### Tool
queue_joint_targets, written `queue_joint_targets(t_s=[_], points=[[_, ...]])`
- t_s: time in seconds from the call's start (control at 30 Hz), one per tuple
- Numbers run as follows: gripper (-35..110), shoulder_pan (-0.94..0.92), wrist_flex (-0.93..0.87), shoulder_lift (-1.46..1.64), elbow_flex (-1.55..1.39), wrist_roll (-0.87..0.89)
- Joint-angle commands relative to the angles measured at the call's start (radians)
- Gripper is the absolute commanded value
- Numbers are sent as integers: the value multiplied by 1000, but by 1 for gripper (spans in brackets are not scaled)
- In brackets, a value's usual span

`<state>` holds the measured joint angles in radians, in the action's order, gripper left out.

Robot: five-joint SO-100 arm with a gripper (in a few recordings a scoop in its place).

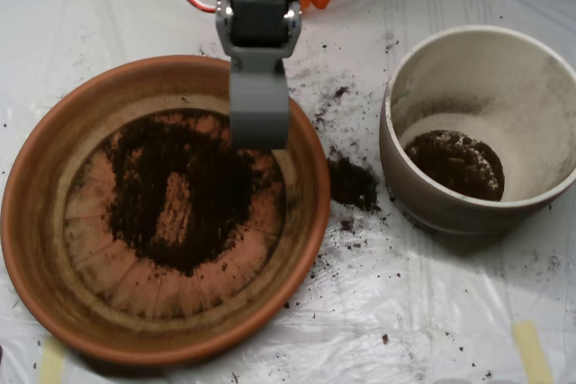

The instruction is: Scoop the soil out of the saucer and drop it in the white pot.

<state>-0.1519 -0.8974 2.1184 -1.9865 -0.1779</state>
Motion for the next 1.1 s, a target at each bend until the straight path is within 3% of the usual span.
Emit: queue_joint_targets(t_s=[0.0, 0.8, 0.97, 1.07], points=[[-1, 57, -23, 91, 137, 14], [0, 589, -383, -351, 741, 28], [25, 598, -469, -425, 805, 17], [31, 597, -480, -430, 792, 20]])
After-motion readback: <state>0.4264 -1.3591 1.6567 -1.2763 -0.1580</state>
